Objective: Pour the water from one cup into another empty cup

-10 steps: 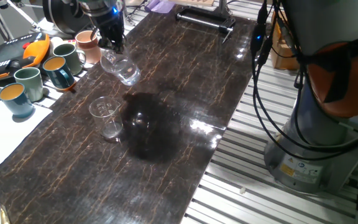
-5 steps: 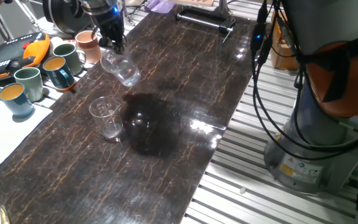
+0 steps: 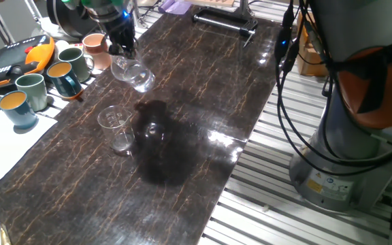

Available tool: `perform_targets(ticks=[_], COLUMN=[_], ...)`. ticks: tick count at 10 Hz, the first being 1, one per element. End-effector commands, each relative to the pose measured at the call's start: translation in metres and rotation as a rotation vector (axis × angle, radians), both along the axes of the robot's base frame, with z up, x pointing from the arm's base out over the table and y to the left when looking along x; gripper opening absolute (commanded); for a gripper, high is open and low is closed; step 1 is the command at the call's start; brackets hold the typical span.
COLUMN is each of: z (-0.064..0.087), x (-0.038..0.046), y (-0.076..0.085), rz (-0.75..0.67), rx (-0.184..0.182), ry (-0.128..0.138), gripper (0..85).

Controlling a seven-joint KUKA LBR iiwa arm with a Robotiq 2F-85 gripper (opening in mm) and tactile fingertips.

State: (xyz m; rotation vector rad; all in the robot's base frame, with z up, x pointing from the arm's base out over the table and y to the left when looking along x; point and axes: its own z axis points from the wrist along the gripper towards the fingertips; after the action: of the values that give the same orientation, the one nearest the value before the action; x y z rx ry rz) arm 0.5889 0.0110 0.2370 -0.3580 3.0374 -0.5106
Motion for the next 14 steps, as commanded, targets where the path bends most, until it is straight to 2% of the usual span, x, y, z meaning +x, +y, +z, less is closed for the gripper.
perform_targets(ticks=[1,4,8,10,11,12,14], z=[0.0,0.0,0.0,0.0,-0.001,-0.001,0.002], x=[-0.0001,-0.0001,-0.0001,0.0009,0.0014,0.0019,0.0035], y=[0.0,0.0,0.0,0.008,0.012,0.017,0.023], rz=[0.008,0.021,0.011,0.015,0.014,0.019,0.017], rx=[-0.012,-0.034,-0.099,-0.138,-0.143,-0.167,-0.187], ry=[-0.002,-0.007,-0.007,-0.012,-0.011,-0.017,-0.019], gripper=[0.7,0.7,0.7,0.7,0.7,0.7,0.7])
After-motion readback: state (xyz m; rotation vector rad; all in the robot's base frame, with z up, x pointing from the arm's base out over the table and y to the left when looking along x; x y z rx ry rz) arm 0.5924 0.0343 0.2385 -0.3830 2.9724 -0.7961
